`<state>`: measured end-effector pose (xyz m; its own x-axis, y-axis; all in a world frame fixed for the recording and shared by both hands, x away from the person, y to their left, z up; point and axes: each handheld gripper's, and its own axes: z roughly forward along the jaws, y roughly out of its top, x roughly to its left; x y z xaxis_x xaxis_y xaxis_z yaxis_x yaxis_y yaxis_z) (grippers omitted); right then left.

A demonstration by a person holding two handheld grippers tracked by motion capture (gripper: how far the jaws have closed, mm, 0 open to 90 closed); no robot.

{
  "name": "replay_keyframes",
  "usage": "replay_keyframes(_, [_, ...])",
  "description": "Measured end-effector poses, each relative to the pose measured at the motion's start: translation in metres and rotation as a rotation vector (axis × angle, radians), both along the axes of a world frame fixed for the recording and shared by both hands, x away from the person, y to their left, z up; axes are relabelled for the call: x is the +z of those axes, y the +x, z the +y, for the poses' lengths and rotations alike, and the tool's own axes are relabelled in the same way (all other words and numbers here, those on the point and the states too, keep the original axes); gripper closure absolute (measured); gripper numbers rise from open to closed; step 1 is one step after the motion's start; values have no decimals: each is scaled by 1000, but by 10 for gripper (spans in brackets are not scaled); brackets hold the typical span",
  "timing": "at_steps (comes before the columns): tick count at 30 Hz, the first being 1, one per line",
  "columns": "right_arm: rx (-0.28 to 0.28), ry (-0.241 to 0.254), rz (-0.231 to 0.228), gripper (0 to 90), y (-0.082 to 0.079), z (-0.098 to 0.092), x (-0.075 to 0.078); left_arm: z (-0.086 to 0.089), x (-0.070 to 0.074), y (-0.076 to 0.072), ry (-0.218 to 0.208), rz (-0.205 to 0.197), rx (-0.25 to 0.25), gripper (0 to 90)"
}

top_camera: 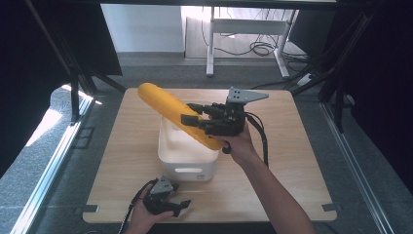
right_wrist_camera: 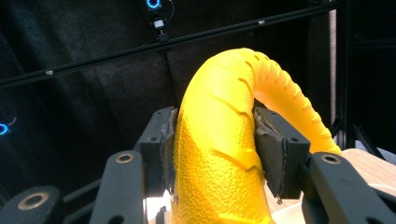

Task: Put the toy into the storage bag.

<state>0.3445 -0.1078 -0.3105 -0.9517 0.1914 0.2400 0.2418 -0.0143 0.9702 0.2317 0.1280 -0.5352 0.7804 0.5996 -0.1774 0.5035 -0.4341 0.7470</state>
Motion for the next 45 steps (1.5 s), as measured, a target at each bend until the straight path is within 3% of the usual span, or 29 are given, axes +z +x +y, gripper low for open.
replay_keyframes(11, [-25,-12,0,490,-4,-3,-9,-2,0,0,1,0,-1,257])
replay_keyframes(12, [-35,-30,-19,485,-4,-4,-12,-2,0,0,2,1,-1,257])
replay_keyframes(14, [-40,-53,-15,483,-5,-4,-13,-2,0,0,2,0,-1,257])
replay_keyframes(15, [-63,-113,-26,478,-5,-3,-17,-1,0,0,0,0,0,257])
replay_keyframes(16, [-63,-113,-26,478,-5,-3,-17,-1,0,0,0,0,0,257])
replay_keyframes(17, [-91,-157,-24,478,-3,-4,-23,-1,0,-1,-3,0,2,257])
replay_keyframes(19, [-97,-171,-16,478,-1,-4,-26,-2,0,-1,-5,0,3,257])
replay_keyframes(21, [-118,-225,1,471,6,-6,-38,-2,-1,0,-4,2,1,257])
replay_keyframes(23, [-124,-232,12,464,10,-7,-43,-2,-1,0,-3,1,2,257])
replay_keyframes(25, [-109,-212,26,463,13,-10,-46,-1,-1,0,-3,2,3,257])
replay_keyframes(32, [-108,-221,16,436,13,-10,-46,-2,-1,-1,-3,2,1,256])
replay_keyframes(41, [-121,-134,21,398,10,-23,-41,-2,-1,0,-3,2,2,256])
replay_keyframes(45, [-123,-123,13,387,6,-30,-40,-2,-1,-1,-2,3,1,256])
